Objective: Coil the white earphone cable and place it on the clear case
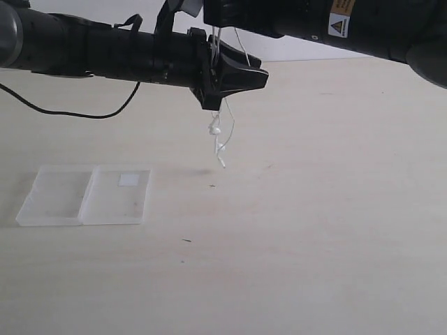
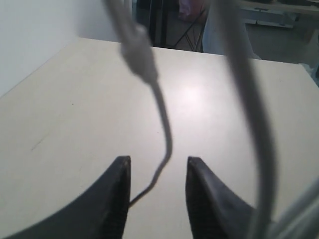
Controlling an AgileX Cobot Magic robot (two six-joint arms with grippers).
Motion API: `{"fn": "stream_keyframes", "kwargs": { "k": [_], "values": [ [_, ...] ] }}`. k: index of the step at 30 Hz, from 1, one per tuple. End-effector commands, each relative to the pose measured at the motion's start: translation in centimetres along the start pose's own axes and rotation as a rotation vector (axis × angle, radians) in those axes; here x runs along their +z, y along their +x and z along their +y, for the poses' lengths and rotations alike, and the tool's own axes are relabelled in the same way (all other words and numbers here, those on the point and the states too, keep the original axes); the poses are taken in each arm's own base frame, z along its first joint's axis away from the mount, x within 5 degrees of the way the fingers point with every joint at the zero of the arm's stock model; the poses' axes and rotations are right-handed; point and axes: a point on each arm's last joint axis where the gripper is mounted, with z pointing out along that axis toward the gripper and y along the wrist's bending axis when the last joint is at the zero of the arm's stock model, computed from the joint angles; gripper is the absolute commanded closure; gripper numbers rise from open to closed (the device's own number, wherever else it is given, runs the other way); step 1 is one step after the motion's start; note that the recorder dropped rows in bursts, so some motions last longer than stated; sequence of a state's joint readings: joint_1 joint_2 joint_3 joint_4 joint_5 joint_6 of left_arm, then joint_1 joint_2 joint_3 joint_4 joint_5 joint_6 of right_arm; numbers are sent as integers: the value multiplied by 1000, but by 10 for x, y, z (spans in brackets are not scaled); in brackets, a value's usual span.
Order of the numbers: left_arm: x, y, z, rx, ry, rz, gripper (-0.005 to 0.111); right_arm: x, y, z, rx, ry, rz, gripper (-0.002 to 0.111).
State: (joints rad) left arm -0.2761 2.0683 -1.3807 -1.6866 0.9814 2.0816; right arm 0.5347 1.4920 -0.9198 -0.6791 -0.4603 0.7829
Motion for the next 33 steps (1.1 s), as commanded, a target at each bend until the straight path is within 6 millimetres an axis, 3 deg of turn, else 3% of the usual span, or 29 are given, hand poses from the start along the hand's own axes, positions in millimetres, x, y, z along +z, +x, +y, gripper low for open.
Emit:
{"fn": "stream_keyframes", "kwargs": {
  "k": [1, 33],
  "values": [
    [1, 0, -2, -5, 17, 10, 70, 0, -3, -3, 2, 39, -13, 108],
    [1, 2, -3, -5, 28, 30, 70, -6, -6, -8, -27, 120, 20, 108]
  ]
}}
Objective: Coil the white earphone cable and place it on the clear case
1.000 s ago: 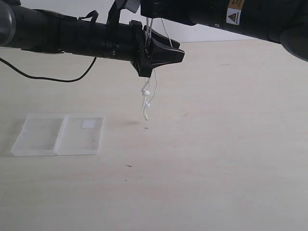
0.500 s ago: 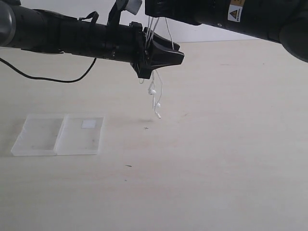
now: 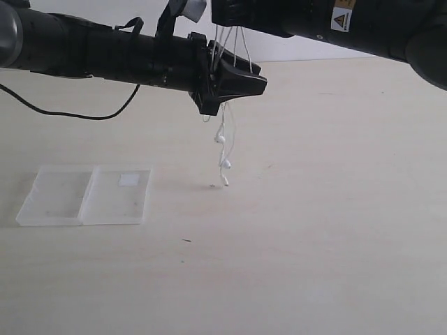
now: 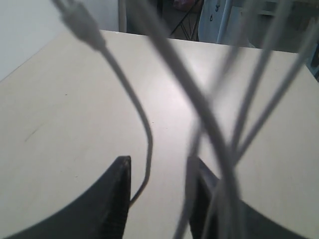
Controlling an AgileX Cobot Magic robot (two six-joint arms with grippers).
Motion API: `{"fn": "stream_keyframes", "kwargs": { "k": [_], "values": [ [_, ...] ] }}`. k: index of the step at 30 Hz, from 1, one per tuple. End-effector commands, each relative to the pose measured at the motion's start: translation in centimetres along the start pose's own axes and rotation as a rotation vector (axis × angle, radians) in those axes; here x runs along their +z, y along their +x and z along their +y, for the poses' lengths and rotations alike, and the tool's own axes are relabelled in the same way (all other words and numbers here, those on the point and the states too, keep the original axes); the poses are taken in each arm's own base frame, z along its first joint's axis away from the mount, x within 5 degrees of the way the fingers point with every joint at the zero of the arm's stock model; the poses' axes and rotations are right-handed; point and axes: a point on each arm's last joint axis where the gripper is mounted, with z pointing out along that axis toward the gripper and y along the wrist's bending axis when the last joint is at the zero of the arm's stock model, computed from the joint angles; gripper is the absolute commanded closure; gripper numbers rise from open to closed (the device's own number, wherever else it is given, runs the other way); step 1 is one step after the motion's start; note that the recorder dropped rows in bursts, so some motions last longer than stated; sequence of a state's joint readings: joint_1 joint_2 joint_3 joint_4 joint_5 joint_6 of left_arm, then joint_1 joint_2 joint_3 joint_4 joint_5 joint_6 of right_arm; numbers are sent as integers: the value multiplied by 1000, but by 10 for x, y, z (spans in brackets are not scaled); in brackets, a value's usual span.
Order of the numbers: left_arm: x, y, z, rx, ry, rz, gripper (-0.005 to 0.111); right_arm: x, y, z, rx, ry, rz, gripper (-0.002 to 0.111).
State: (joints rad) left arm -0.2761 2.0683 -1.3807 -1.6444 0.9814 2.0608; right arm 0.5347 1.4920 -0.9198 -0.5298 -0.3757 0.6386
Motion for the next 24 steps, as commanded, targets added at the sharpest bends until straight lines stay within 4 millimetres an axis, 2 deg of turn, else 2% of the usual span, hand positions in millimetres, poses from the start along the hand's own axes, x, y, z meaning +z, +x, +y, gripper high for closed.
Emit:
{"fn": "stream_keyframes", "kwargs": {
  "k": [1, 7, 17, 24],
  "values": [
    [1, -1, -1, -9, 11, 0, 70, -8, -10, 1, -23, 22, -6, 108],
    [1, -1, -1, -19, 10, -2, 70, -15, -18, 3, -28, 22, -32, 108],
    [1, -7, -9, -3, 95, -73, 70, -13, -15, 2, -23, 26, -19, 108],
    [1, -6, -4, -11, 42, -63, 68, -13, -14, 1, -23, 33, -10, 108]
  ]
}}
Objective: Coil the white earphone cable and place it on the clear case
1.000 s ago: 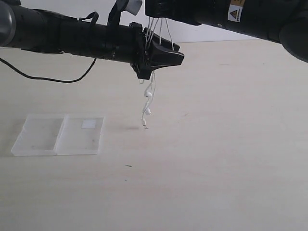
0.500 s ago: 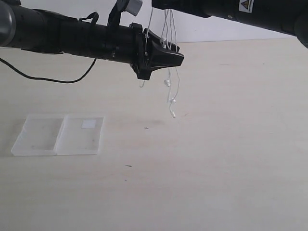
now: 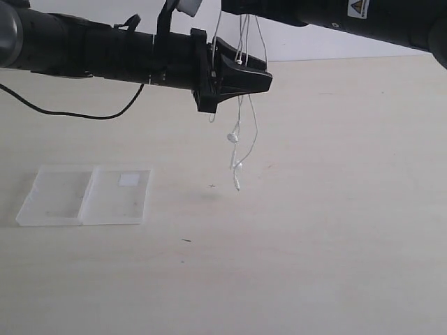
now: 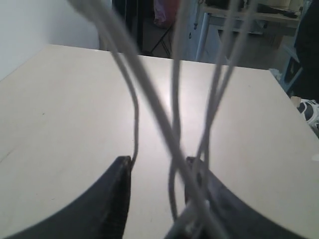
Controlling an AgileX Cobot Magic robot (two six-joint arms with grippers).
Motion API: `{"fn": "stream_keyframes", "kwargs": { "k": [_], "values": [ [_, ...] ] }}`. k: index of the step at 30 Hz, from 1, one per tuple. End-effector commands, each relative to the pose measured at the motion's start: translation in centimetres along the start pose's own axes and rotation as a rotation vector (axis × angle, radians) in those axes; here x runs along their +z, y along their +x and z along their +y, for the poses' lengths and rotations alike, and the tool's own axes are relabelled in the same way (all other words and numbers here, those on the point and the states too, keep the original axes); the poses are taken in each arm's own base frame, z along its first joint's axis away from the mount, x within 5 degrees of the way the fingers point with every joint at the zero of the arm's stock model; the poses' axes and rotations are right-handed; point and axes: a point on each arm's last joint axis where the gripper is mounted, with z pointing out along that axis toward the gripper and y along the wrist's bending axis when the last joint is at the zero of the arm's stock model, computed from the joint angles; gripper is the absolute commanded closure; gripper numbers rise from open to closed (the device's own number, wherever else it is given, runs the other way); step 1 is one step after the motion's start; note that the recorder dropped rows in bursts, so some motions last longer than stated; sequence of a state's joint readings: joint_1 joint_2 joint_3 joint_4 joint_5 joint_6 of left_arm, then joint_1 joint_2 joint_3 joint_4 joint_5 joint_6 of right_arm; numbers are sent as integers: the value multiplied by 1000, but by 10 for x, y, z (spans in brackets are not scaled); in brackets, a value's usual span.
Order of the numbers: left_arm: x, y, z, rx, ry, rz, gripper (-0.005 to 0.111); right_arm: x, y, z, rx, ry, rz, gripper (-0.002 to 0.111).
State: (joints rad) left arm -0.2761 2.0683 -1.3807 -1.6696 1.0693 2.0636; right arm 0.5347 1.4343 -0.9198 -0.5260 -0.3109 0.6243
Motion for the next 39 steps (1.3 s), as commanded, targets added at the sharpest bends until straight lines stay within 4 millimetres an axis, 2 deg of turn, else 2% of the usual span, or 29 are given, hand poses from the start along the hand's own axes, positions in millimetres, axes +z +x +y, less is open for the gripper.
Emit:
{"fn": "stream_keyframes", "kwargs": {
  "k": [1, 5, 8, 24, 31, 39],
  "values": [
    [1, -1, 2, 1, -27, 0, 64, 0, -2, 0, -3, 1, -5, 108],
    [1, -1, 2, -6, -26, 1, 39, 0, -2, 0, -3, 1, -5, 108],
    [1, -1, 2, -8, -26, 1, 33, 0, -2, 0, -3, 1, -5, 108],
    [0, 4, 17, -57, -186, 48, 33, 0, 0, -1, -20, 15, 23, 108],
    [1, -1, 9, -58, -98, -10, 33, 0, 0, 0, -30, 7, 18, 108],
    [1, -2, 9, -37, -99, -19, 33, 0, -1, 1, 12, -4, 5, 108]
  ]
}}
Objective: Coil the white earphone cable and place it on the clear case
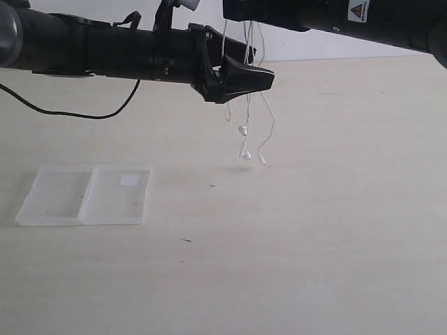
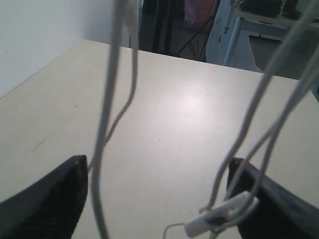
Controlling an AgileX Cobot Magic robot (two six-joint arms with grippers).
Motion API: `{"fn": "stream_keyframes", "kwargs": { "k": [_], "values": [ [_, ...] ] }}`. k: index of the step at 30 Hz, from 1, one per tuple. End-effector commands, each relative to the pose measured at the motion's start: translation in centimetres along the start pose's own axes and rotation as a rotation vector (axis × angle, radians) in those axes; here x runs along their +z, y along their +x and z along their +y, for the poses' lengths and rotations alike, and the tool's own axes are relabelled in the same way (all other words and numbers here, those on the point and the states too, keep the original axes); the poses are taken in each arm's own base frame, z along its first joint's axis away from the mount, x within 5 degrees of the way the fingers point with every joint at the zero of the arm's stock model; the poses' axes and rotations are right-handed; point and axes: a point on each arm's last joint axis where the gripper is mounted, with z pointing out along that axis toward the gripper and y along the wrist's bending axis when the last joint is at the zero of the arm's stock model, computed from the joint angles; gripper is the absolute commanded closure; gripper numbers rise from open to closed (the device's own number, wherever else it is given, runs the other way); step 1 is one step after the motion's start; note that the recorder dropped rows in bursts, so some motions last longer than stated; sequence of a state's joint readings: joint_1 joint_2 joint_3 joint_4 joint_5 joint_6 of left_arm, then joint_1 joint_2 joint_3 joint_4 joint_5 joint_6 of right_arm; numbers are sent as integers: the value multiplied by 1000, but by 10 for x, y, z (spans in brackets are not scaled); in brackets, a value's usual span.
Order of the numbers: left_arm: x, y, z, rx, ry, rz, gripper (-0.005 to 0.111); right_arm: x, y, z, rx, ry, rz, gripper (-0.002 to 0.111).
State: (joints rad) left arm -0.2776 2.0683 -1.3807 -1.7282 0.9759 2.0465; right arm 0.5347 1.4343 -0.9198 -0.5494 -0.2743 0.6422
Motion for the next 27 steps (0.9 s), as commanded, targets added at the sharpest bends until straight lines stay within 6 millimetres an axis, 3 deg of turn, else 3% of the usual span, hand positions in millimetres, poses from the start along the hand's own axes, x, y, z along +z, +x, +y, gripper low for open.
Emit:
{"fn": "stream_keyframes", "kwargs": {
  "k": [1, 13, 27],
  "values": [
    [1, -2, -1, 7, 7, -18, 33, 0, -5, 3, 29, -27, -36, 108],
    [1, -2, -1, 13, 7, -19, 33, -1, -8, 15, 105, -164, -60, 108],
    [1, -5, -6, 9, 60, -47, 33, -1, -4, 10, 57, -114, -27, 108]
  ]
}}
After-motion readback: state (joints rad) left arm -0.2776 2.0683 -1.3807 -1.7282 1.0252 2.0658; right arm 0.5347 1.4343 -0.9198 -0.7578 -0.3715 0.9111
